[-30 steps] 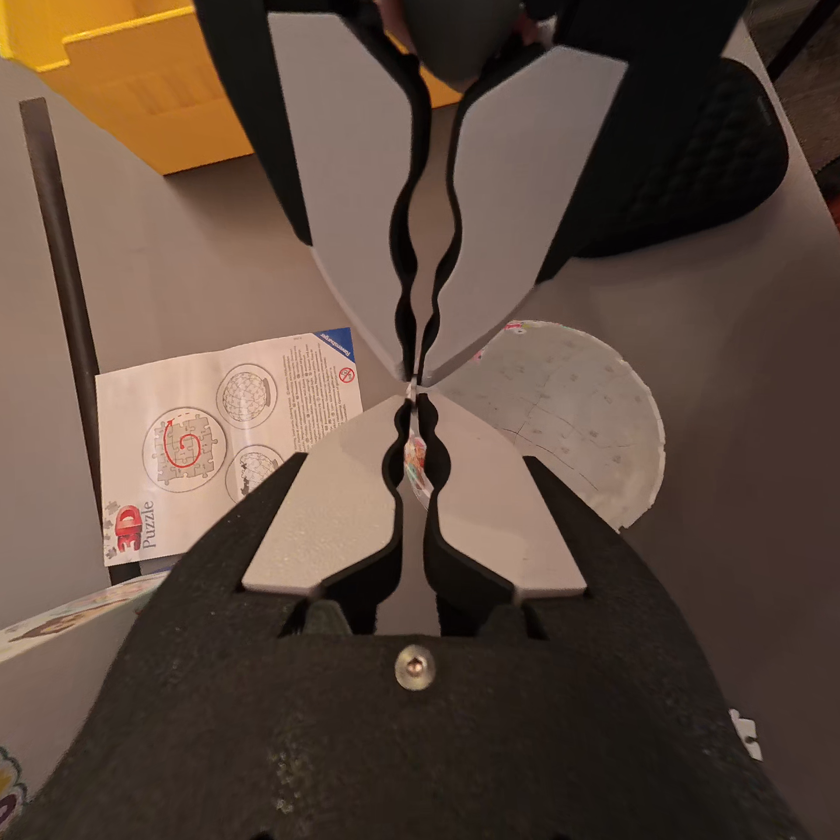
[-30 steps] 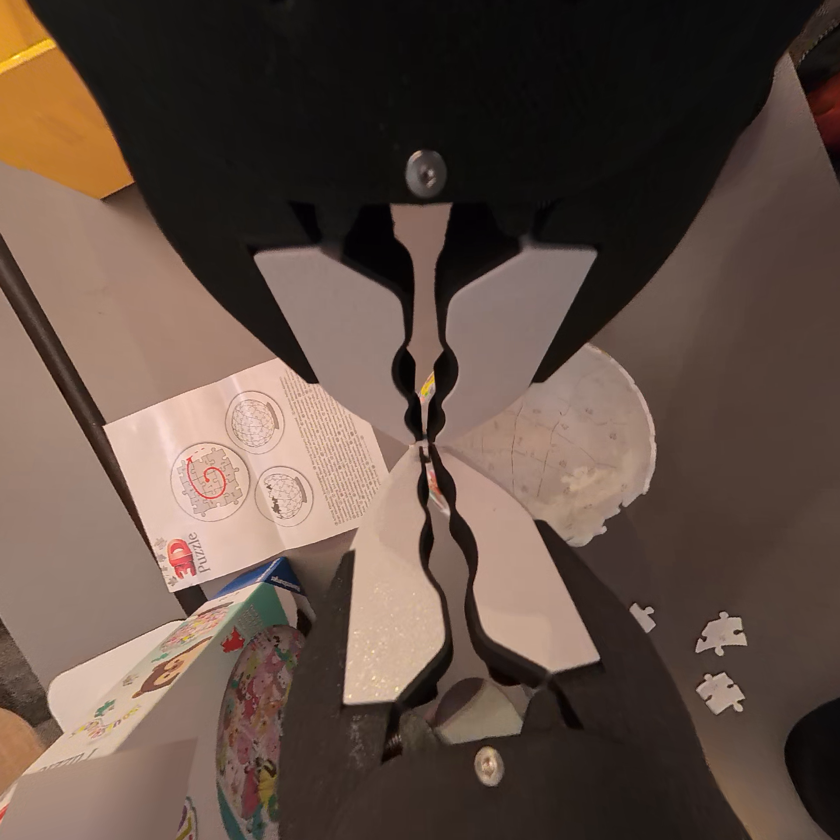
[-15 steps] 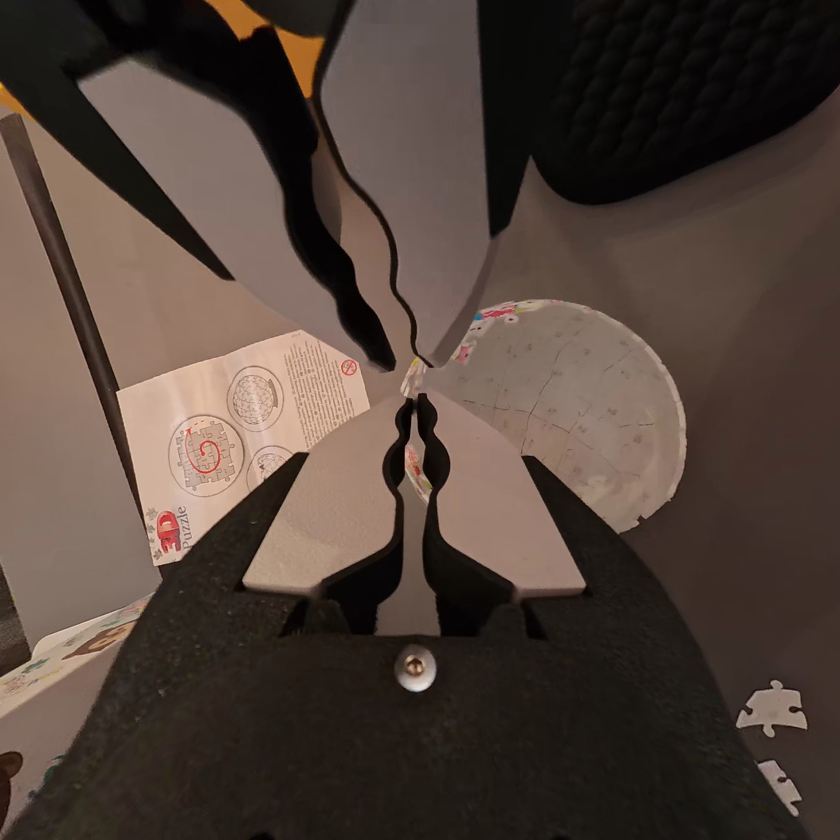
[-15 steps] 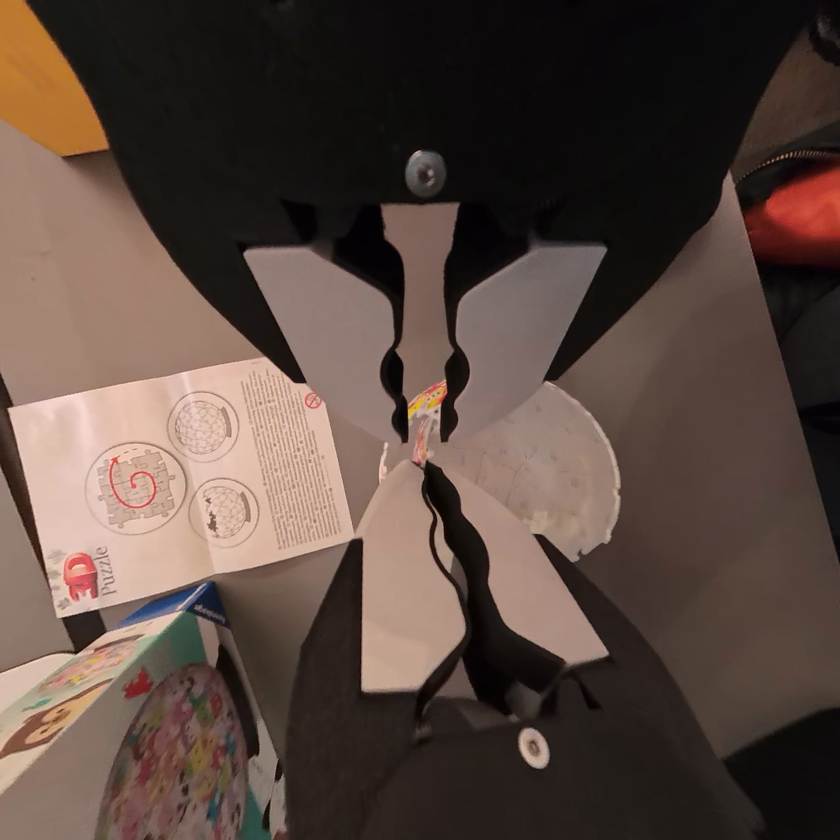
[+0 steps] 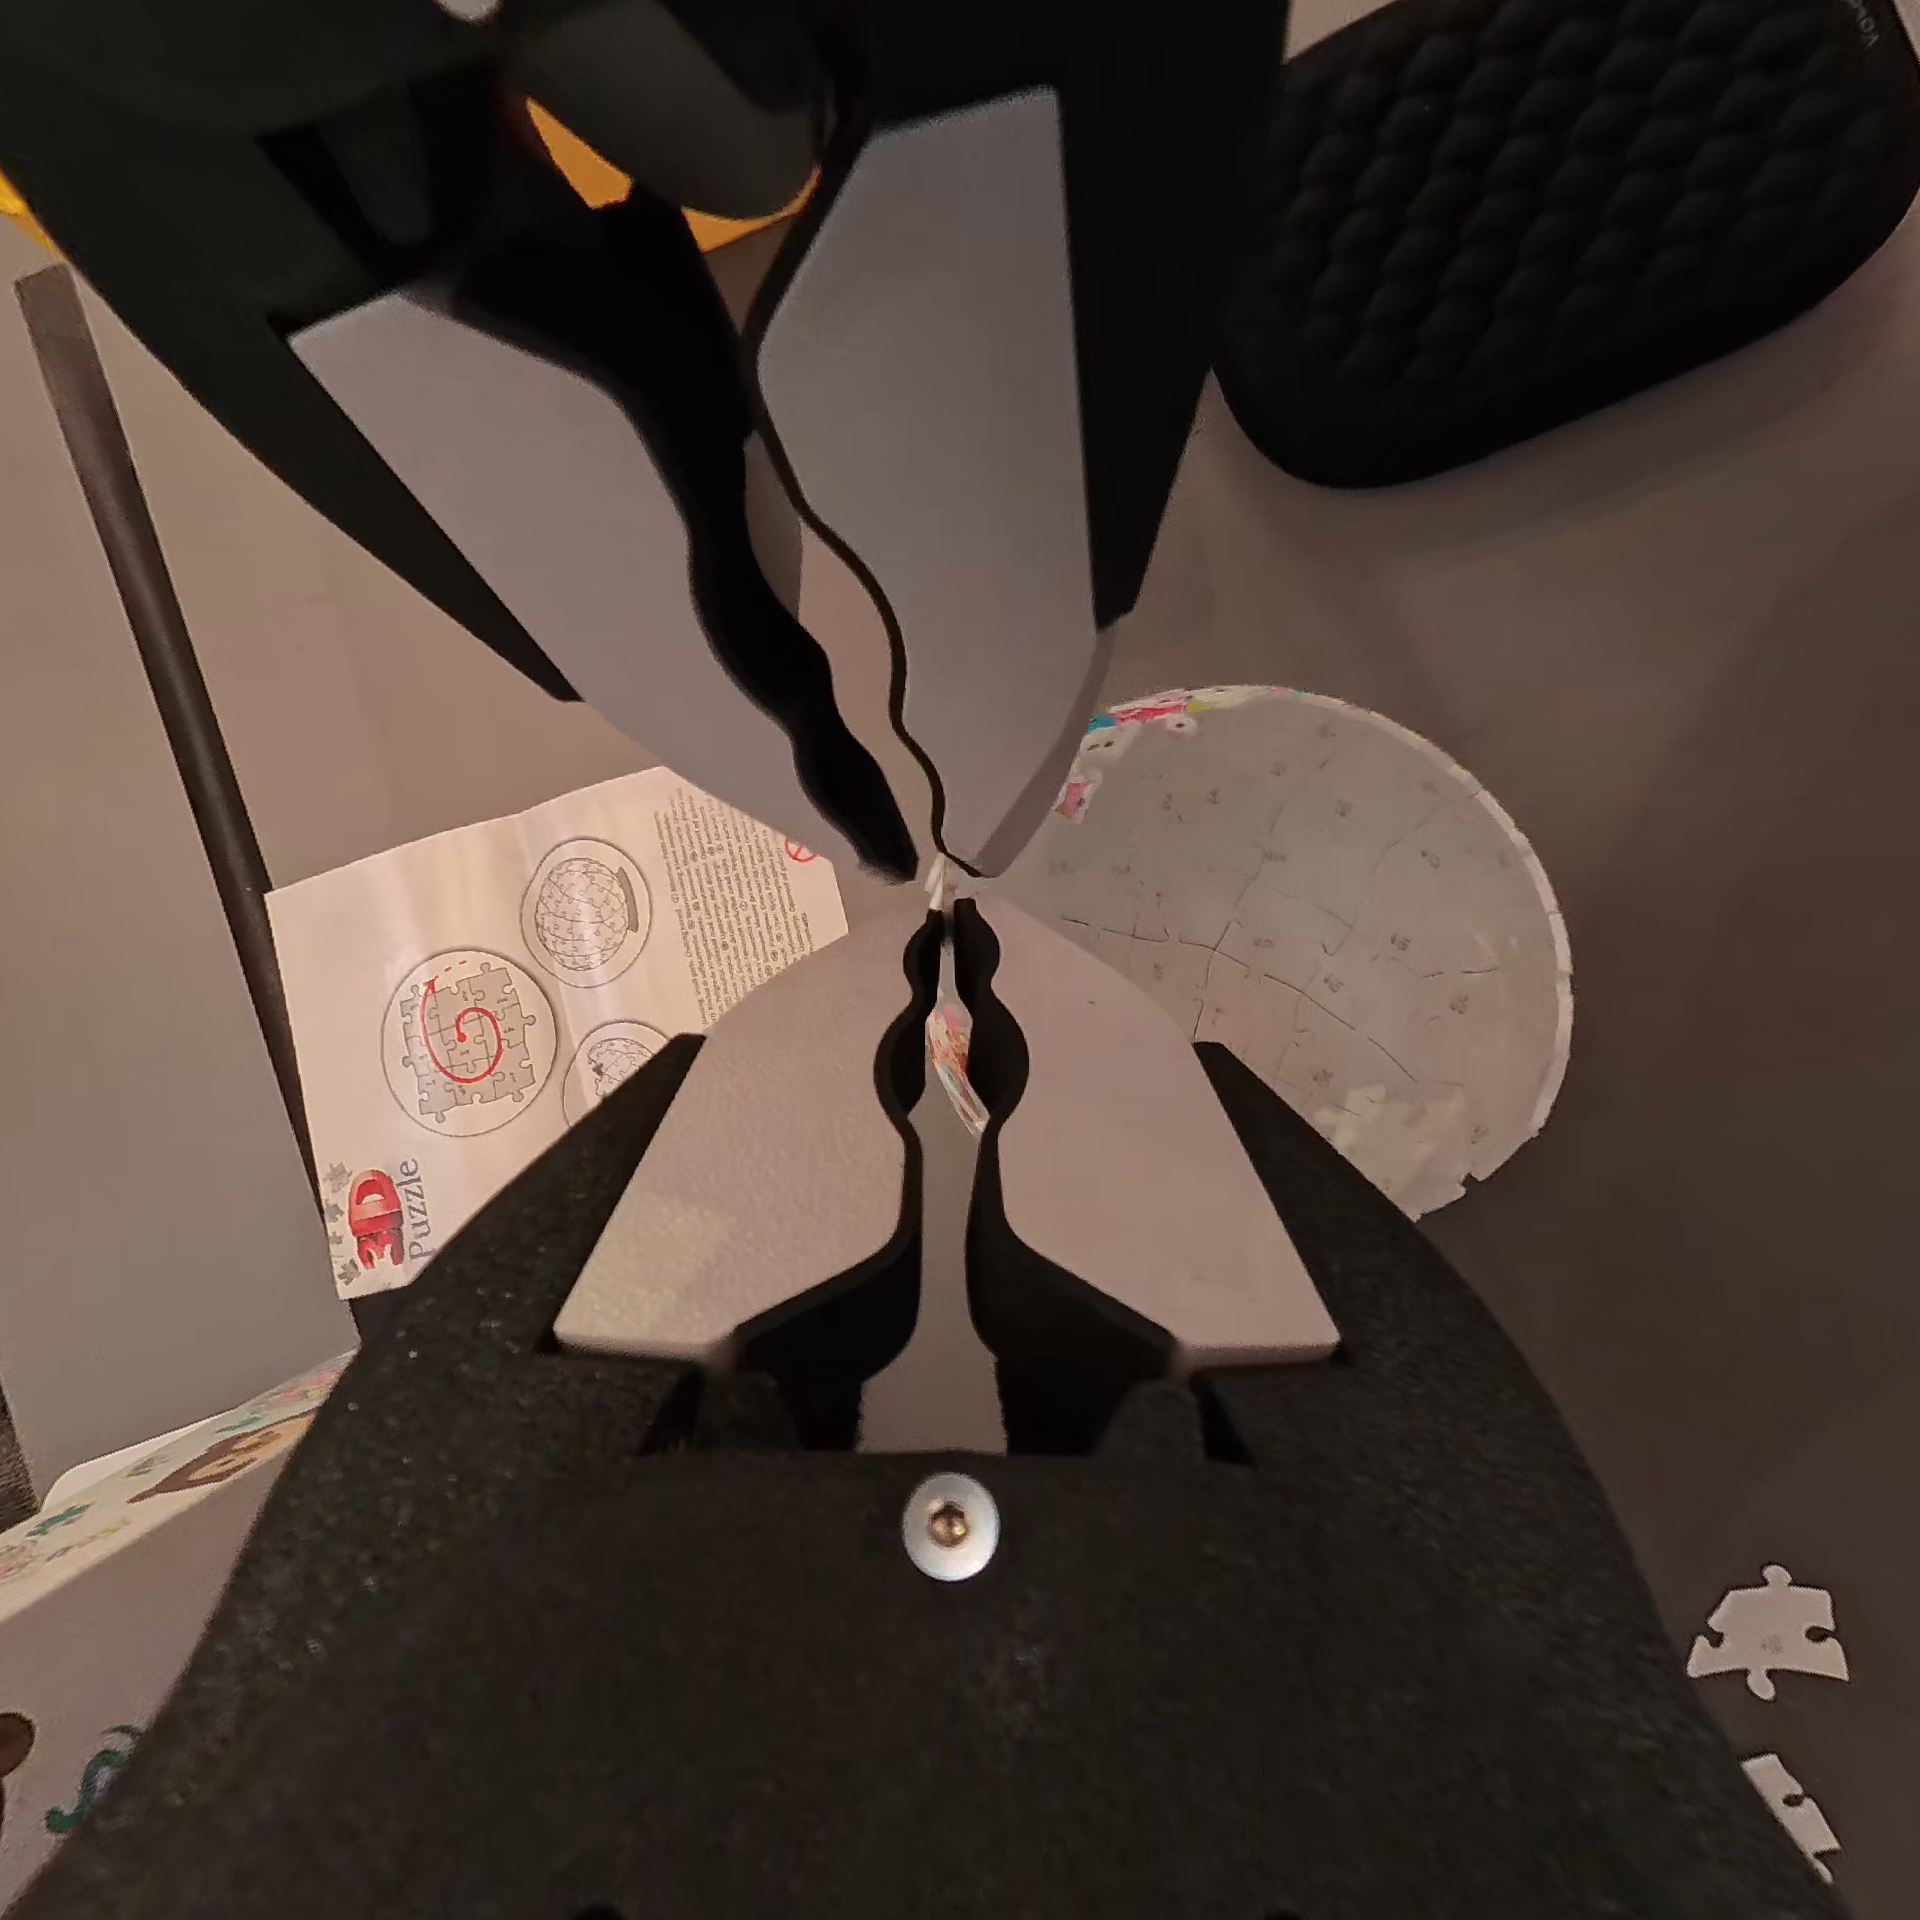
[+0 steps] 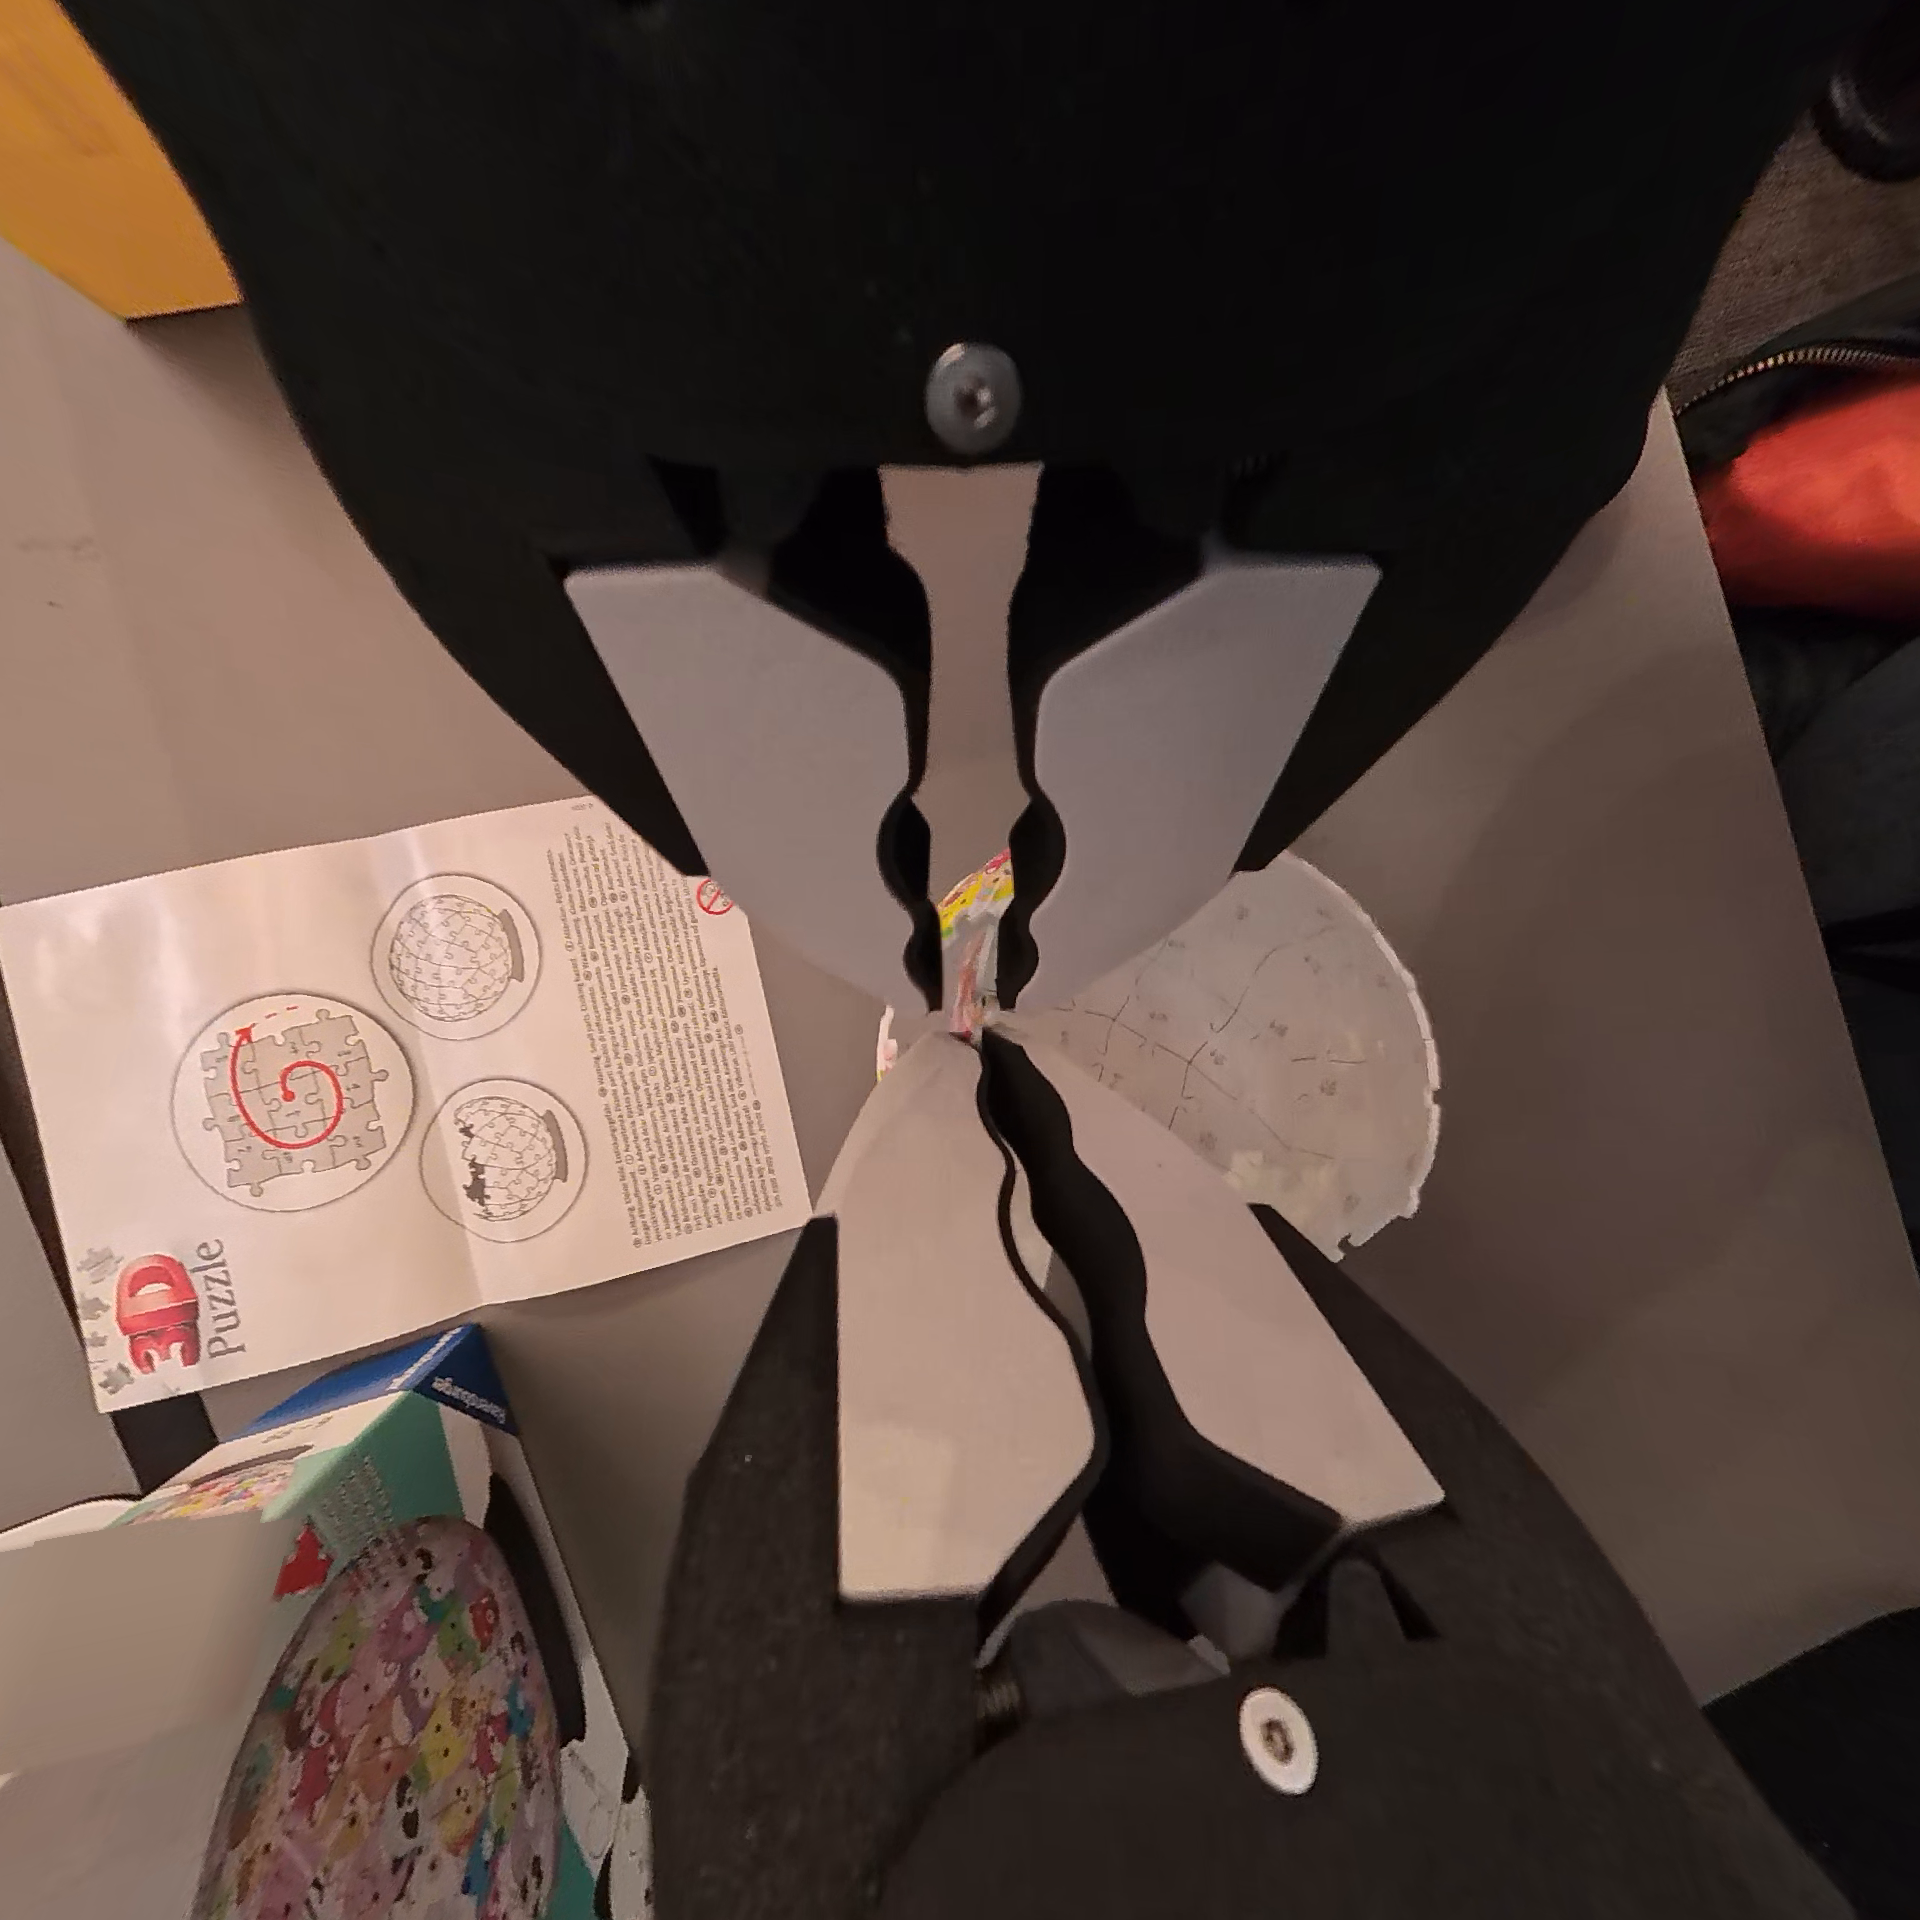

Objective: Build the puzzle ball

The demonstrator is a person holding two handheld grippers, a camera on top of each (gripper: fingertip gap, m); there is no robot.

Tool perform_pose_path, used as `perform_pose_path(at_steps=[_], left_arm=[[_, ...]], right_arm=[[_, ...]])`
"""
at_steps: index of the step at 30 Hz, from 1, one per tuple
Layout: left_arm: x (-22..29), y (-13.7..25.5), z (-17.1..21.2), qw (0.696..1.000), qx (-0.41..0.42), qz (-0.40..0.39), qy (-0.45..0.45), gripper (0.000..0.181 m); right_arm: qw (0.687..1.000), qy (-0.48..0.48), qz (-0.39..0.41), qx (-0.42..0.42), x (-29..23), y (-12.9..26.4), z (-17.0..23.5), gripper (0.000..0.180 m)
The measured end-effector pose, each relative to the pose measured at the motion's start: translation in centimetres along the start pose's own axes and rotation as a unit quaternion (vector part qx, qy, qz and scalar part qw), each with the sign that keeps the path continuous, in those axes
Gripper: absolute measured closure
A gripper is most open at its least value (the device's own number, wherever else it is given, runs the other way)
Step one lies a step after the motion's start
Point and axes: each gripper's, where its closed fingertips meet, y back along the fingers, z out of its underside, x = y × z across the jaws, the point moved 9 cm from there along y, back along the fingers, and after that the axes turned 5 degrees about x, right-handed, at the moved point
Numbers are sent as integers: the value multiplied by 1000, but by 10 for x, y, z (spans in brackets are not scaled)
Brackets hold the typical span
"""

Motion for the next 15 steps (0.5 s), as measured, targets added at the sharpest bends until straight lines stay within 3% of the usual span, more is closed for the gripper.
perform_pose_path(at_steps=[5, 9, 15], left_arm=[[-1, 1, 0, 1000, -3, 8, 4, 178], [-5, 6, 0, 999, 24, -1, 32, 143], [-15, 16, 6, 994, 40, 46, 87, 129]], right_arm=[[1000, 5, -5, 8, -1, -1, 1, 176], [1000, -6, 1, 26, 2, -1, 6, 177], [1000, 11, -1, 17, 2, -7, 8, 177]])
